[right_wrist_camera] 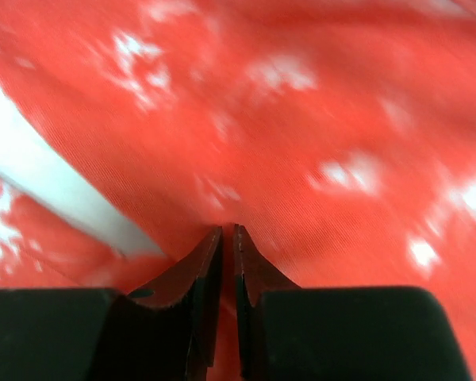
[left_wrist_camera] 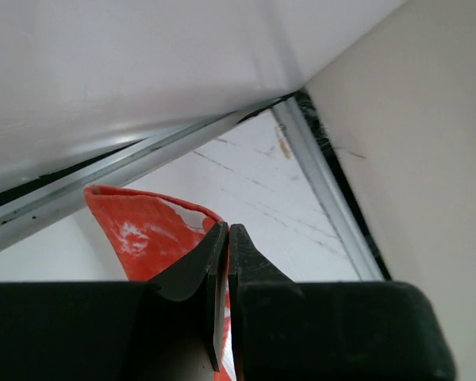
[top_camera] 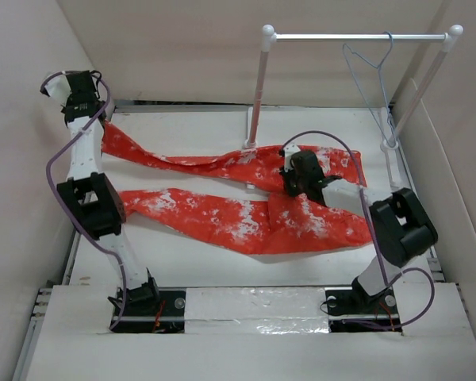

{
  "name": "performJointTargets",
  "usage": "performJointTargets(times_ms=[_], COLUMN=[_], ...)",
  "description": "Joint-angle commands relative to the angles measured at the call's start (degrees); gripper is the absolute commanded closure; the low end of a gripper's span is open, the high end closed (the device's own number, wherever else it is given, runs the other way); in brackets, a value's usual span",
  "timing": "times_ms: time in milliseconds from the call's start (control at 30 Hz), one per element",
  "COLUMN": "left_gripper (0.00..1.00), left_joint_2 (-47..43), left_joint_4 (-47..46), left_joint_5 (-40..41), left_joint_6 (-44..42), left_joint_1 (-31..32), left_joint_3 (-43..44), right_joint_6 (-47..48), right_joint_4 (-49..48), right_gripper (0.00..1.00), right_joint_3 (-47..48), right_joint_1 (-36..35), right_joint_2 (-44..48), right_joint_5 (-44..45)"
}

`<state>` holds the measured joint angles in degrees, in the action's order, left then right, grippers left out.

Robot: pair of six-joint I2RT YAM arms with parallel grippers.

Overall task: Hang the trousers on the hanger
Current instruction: Flatten out the trousers at the center of the board.

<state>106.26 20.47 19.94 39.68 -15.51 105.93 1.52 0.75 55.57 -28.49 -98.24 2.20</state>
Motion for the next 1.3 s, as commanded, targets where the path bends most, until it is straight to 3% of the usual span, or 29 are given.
performJointTargets(times_ms=[0,167,267,300,367,400,433,567,700,733,800,833,933,1033,1133,1267], left_gripper=[1.00,1.00,1.00,0.96,0.72,0.60,0.56,0.52,0.54,0.54,0.56,0.58,0.63,0.66,0.65,0.56], left_joint_2=[5.68,13.97,17.31,18.71,20.30,22.22,22.85,21.98,13.57,12.15,8.64,7.31,1.60,-4.03,-6.76,-10.45], left_joint_4=[0.98,1.15,0.19,-0.16,-1.83,-0.79,-0.43,-2.61,-8.93,-11.30,-12.20,-12.64,-14.74,-18.60,-16.43,-17.12], left_joint_5=[3.96,5.63,5.98,5.81,3.27,3.08,2.56,6.68,4.68,3.88,3.35,1.87,-2.60,-7.61,-11.58,-15.55], left_joint_6=[0.40,-0.39,-1.97,-3.28,-5.83,-6.28,-8.46,-14.18,-16.91,-17.53,-18.06,-17.28,-13.24,-9.12,-5.60,-1.90], left_joint_1=[0.30,0.83,0.83,0.83,0.83,0.83,0.83,4.43,8.03,9.86,11.89,12.60,15.68,17.44,17.44,17.44], left_joint_3=[7.86,15.78,19.39,19.92,21.24,22.47,23.17,18.98,8.00,3.89,0.96,-1.93,-11.39,-22.12,-25.76,-32.61], right_joint_6=[-1.34,-3.63,-4.16,-4.07,-3.81,-3.37,-2.84,-0.20,3.04,4.36,5.51,5.95,6.91,8.32,8.76,8.94], right_joint_4=[-4.53,-5.15,-5.85,-5.85,-6.99,-7.26,-7.26,-9.62,-8.84,-10.06,-10.25,-9.72,-9.29,-6.05,-3.05,-1.20], right_gripper=[0.83,0.80,0.72,0.71,0.70,0.73,1.00,1.00,1.00,0.88,0.75,0.63,0.50,0.49,0.48,0.48], right_joint_3=[-4.58,-11.09,-12.41,-12.50,-12.86,-12.77,-12.33,-9.17,-1.80,1.09,4.62,6.46,13.05,20.17,26.15,31.25], right_joint_1=[2.12,2.65,2.65,2.65,0.02,-0.60,-1.38,-6.21,-12.18,-13.25,-14.83,-15.36,-15.98,-16.60,-16.60,-16.60], right_joint_2=[9.16,20.00,22.91,23.09,23.27,23.09,22.92,18.98,12.48,10.71,7.03,3.18,-4.30,-11.42,-15.83,-21.29], right_joint_5=[-1.40,3.24,1.24,0.71,0.53,0.09,-0.87,-4.13,-4.48,-3.79,-3.34,-2.73,-3.77,-3.69,-3.95,-2.47])
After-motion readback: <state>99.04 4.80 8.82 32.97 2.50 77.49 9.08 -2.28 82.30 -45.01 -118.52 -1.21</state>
